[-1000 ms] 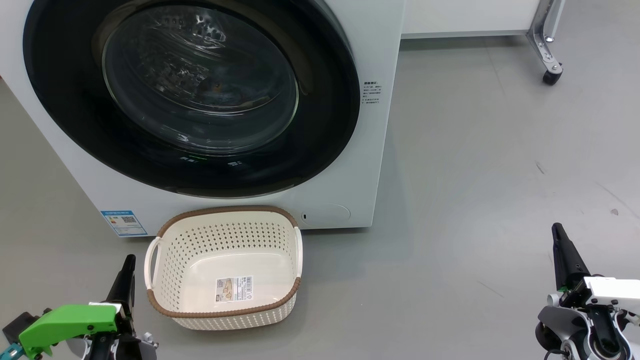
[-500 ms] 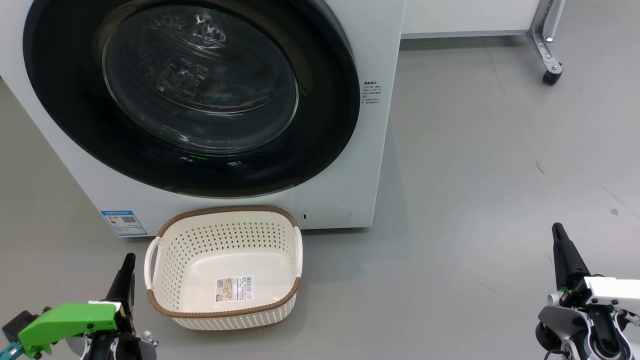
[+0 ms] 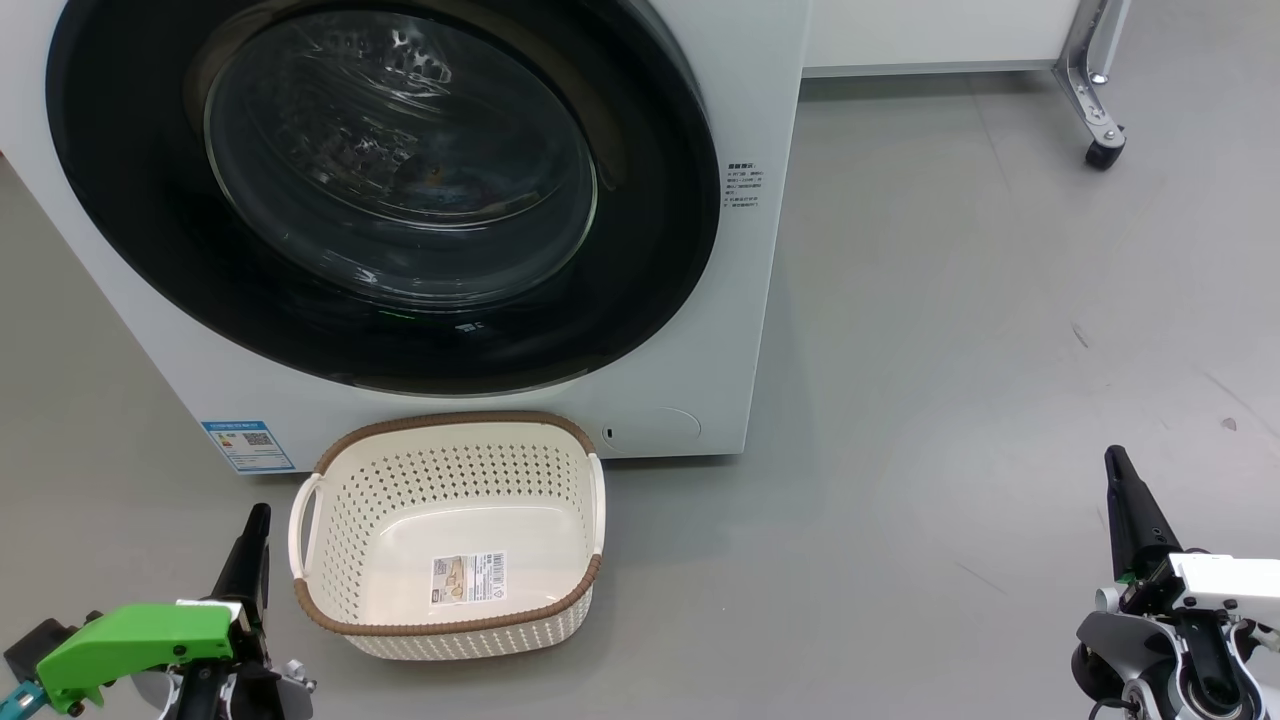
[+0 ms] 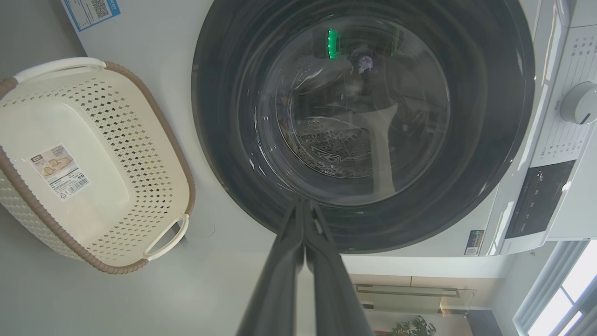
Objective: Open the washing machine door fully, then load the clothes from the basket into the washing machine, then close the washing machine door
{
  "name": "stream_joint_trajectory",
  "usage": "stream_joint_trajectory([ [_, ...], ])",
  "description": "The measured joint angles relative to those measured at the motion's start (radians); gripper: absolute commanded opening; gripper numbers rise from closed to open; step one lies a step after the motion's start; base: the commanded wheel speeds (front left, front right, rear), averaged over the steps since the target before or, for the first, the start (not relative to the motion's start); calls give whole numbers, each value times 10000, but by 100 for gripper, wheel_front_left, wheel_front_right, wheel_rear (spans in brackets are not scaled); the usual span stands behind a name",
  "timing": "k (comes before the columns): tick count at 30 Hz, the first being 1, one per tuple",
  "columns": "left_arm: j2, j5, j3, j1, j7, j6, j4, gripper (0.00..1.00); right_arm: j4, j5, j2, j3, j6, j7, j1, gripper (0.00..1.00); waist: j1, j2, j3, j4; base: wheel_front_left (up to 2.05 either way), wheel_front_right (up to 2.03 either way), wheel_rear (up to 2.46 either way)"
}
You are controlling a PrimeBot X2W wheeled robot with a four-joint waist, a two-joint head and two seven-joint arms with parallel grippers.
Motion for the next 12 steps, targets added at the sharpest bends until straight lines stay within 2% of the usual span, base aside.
stream_joint_trajectory([
  [12,-2,0,8,-11,25,0,-4,0,-2,0,2,-10,0,2,0,0,0,0,1,0,0,0,0],
])
